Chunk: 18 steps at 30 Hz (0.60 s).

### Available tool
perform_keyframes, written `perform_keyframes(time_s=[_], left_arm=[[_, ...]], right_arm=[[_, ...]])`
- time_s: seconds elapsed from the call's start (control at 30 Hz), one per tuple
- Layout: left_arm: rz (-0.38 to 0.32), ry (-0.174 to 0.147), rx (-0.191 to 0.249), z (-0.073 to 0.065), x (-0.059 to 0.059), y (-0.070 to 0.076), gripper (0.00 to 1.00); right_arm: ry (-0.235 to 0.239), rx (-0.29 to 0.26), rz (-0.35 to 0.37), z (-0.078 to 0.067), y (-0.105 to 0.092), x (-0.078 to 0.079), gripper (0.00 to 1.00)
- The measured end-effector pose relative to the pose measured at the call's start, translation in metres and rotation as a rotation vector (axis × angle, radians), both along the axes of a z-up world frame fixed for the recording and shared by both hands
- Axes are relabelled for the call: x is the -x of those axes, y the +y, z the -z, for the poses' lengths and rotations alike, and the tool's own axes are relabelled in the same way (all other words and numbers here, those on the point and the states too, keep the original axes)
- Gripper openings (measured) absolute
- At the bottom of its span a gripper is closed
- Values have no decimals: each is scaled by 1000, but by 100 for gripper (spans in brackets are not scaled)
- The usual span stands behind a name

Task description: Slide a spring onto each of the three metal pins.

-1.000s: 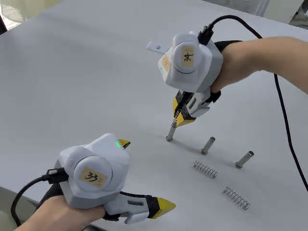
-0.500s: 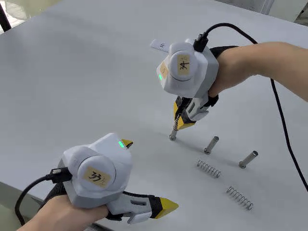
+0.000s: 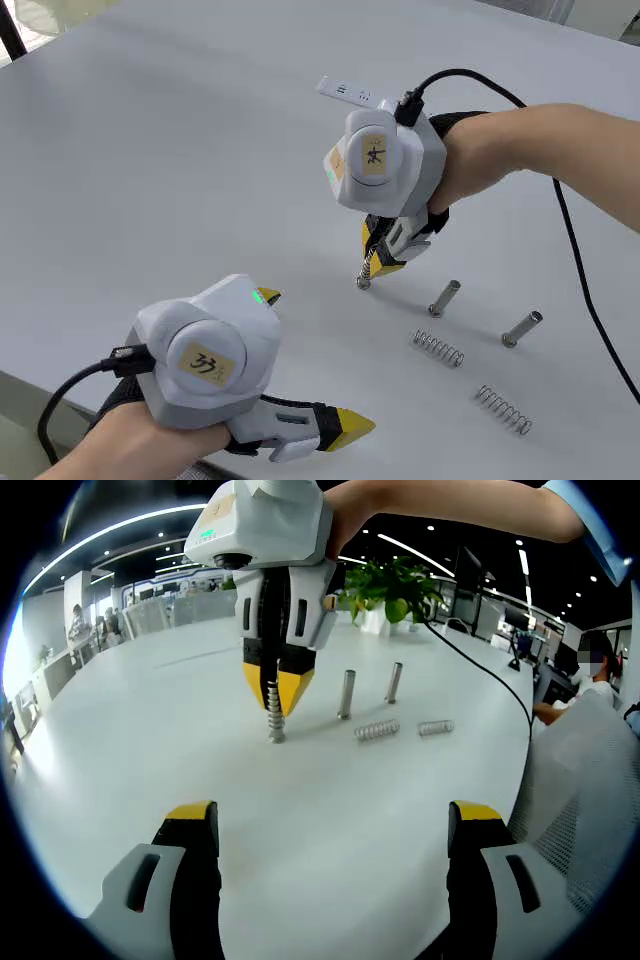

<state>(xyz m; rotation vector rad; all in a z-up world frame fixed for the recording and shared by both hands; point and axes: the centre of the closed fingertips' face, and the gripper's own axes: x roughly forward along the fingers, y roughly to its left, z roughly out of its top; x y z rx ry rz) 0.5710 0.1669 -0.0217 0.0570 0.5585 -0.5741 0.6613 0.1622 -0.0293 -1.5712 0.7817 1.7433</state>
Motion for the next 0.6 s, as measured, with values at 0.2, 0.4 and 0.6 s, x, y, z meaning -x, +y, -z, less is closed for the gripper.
perform_keyframes(time_s=[0.2,0.4,0.6], left_arm=[[6,3,1,1,0,-2,94],[5,3,3,0,0,-1,94],[10,4,0,0,0,-1,94]], right_arm=[[-6,2,-4,5,-1,2,8],[-13,8,-12,12,2,-1,8],[-14,10,-10,13,2,-3,8]])
